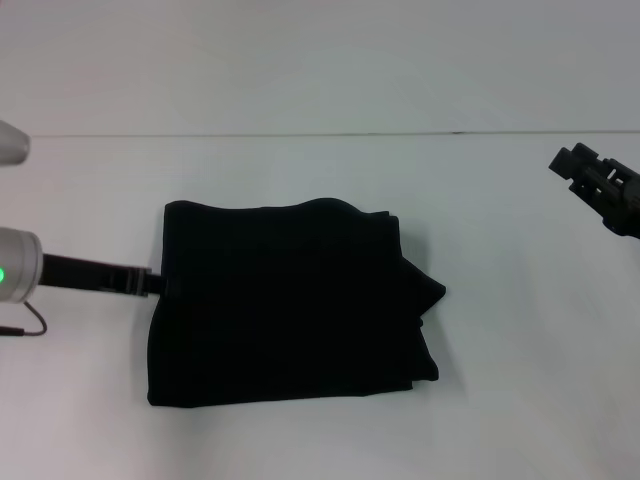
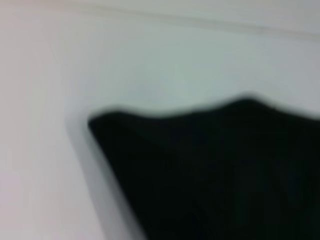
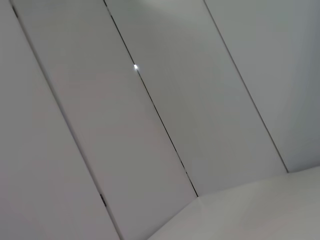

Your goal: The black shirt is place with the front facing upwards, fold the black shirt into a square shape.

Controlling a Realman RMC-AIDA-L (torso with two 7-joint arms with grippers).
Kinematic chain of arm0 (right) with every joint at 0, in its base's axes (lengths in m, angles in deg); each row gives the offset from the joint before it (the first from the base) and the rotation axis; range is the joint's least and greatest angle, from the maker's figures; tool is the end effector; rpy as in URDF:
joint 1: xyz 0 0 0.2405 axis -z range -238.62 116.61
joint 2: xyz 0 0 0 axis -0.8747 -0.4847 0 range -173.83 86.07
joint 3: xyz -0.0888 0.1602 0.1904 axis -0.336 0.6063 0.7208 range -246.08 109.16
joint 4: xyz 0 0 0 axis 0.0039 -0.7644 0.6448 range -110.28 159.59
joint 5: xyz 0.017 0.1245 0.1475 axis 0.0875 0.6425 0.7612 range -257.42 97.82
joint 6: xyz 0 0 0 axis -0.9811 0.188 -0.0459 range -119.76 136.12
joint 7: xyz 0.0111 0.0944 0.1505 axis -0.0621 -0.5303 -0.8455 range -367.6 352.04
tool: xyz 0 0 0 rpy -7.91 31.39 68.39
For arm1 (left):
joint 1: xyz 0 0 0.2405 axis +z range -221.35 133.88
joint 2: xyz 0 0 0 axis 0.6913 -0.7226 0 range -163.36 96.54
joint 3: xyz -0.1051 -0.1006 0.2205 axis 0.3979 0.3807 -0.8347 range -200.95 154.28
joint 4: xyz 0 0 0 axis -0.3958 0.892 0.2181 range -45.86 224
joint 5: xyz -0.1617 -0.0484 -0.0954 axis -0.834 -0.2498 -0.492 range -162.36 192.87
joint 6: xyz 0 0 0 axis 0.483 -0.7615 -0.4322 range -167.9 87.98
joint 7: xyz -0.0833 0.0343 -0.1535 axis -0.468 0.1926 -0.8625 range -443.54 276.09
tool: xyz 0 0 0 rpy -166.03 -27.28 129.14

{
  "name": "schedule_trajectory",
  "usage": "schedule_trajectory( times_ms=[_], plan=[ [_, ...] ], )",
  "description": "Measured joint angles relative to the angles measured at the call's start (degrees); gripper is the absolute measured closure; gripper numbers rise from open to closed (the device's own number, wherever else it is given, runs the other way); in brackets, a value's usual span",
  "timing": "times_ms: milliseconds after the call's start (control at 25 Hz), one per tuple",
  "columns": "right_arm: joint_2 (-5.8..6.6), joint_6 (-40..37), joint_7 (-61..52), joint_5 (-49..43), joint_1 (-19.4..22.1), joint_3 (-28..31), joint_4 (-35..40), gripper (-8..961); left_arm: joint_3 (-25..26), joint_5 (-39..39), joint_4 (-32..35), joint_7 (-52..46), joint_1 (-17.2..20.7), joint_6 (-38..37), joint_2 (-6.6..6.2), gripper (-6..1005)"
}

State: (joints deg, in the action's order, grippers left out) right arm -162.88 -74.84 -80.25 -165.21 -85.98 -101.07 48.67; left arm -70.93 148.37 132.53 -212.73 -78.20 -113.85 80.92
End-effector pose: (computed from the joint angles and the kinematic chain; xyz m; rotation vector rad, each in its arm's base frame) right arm 0.2710 0.3496 0.0110 -2.0639 0.8453 1.1907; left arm -0.2970 0.3798 -0.0076 -2.3259 -1.4558 -0.1716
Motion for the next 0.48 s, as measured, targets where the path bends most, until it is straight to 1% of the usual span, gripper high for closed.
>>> schedule_trajectory(
  times_ms=[40, 80, 120, 160, 240, 280, 360, 440, 480],
  plan=[
    [0.0, 0.0, 0.0, 0.0, 0.0, 0.0, 0.1, 544, 1.0, 0.0, 1.1, 0.7, 0.4, -0.2, 0.53, 831],
    [0.0, 0.0, 0.1, 0.0, 0.0, 0.0, 0.1, 544, 3.7, -0.3, 3.7, 2.7, 1.4, -1.0, 1.82, 817],
    [0.02, 0.0, 0.1, 0.0, -0.1, 0.1, 0.2, 543, 5.9, -0.7, 5.7, 4.4, 2.2, -1.6, 2.84, 804],
    [0.09, 0.1, 0.2, 0.1, -0.1, 0.1, 0.3, 543, 7.5, -1.3, 7.1, 6.0, 2.7, -2.1, 3.61, 791],
    [0.43, 0.2, 0.2, -0.3, -0.5, -0.2, 0.3, 542, 11.8, -4.9, 10.0, 11.8, 4.4, -3.2, 5.51, 765],
    [0.66, 0.2, 0.0, -0.9, -0.9, -0.5, 0.4, 542, 13.4, -8.2, 10.2, 16.0, 5.3, -4.4, 6.16, 694],
    [1.25, 0.1, -2.1, -3.7, -1.8, -2.0, 1.3, 541, 14.8, -13.8, 8.7, 23.9, 6.5, -7.4, 6.58, 551],
    [1.76, -0.4, -6.0, -7.6, -3.0, -4.0, 3.7, 540, 15.1, -18.7, 4.6, 32.6, 7.2, -12.6, 6.02, 457],
    [2.02, -0.9, -8.5, -10.0, -3.6, -5.2, 5.3, 540, 15.1, -21.6, 0.4, 39.3, 7.3, -17.4, 5.19, 410]
  ],
)
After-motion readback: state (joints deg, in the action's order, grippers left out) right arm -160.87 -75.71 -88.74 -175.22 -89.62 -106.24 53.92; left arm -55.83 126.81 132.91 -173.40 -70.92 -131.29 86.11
